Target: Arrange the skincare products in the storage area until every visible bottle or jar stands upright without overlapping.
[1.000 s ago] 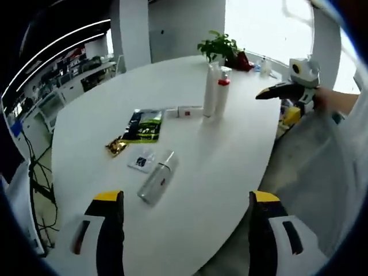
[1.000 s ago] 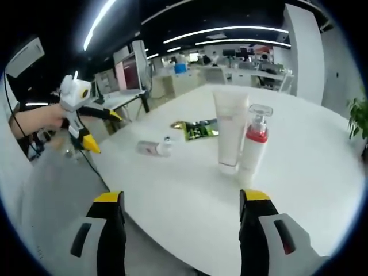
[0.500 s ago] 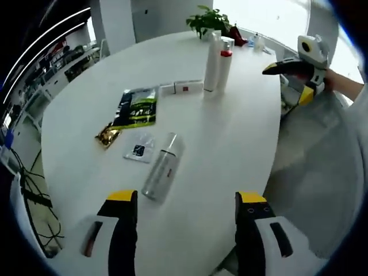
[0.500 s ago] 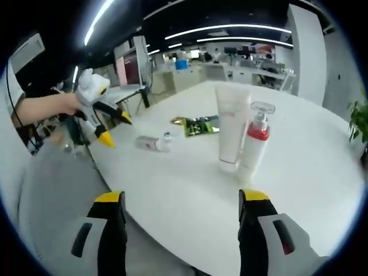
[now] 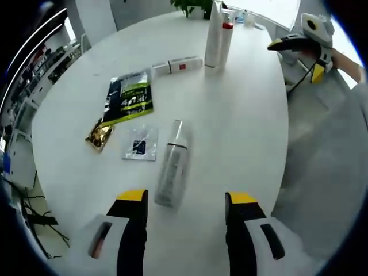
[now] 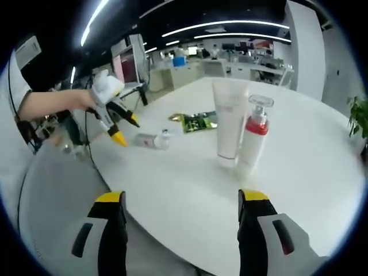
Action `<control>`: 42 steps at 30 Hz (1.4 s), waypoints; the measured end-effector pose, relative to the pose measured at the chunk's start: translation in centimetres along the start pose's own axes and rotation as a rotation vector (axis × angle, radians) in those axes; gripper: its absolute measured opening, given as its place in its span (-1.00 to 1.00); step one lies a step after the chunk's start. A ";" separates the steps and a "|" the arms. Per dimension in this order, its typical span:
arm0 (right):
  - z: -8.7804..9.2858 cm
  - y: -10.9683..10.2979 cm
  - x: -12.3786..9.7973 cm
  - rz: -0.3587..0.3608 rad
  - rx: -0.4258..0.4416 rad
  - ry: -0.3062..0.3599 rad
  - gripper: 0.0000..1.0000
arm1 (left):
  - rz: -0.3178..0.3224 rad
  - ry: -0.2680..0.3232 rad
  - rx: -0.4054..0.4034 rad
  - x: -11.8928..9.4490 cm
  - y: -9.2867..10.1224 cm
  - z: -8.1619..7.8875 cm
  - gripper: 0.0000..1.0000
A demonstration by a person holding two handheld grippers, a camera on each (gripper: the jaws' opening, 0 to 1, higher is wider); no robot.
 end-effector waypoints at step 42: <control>0.2 0.8 -0.2 0.036 0.024 -0.003 0.56 | 0.089 -0.146 0.220 5.1 -1.1 -1.2 -0.56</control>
Point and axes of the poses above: the point that each gripper's makers call its tool centre point, and the gripper's own axes: x roughly forward along the fingers, y roughly to its right, z roughly out of its underside, the point moved 6 cm from there along -x, roughly backward along the fingers, and after that the axes turned 9 degrees about -z, right-handed, at the moved point
